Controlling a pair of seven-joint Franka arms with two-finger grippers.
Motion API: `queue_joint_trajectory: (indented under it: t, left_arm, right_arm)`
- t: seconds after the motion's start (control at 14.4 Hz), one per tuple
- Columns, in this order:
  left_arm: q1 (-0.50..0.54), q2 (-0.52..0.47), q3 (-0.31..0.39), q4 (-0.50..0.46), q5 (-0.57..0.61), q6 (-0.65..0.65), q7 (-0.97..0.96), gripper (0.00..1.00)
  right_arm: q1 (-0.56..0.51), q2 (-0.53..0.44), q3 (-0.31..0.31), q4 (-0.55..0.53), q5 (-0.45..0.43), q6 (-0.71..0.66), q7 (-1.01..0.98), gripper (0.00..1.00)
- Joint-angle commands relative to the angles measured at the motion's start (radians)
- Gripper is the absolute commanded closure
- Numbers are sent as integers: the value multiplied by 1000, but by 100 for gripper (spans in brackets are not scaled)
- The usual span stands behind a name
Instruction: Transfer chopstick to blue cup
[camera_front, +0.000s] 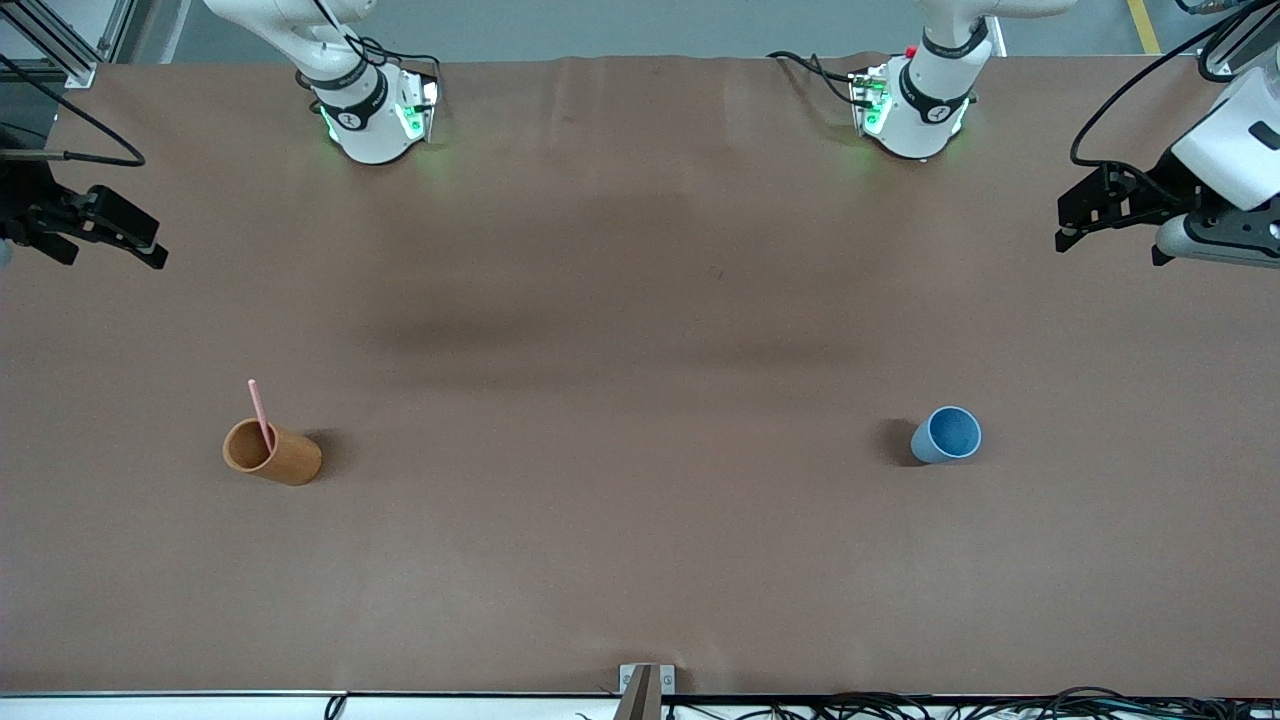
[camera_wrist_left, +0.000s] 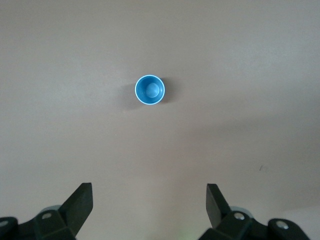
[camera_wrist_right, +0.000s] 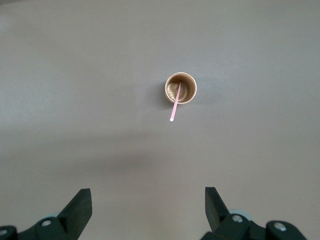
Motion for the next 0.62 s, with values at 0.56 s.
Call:
queue_joint_trajectory:
  t: [0.56]
  left_arm:
    - [16, 63, 8, 22, 16, -9, -1, 0]
  right_arm:
    - [-33, 11, 10, 8, 17, -2, -31, 0]
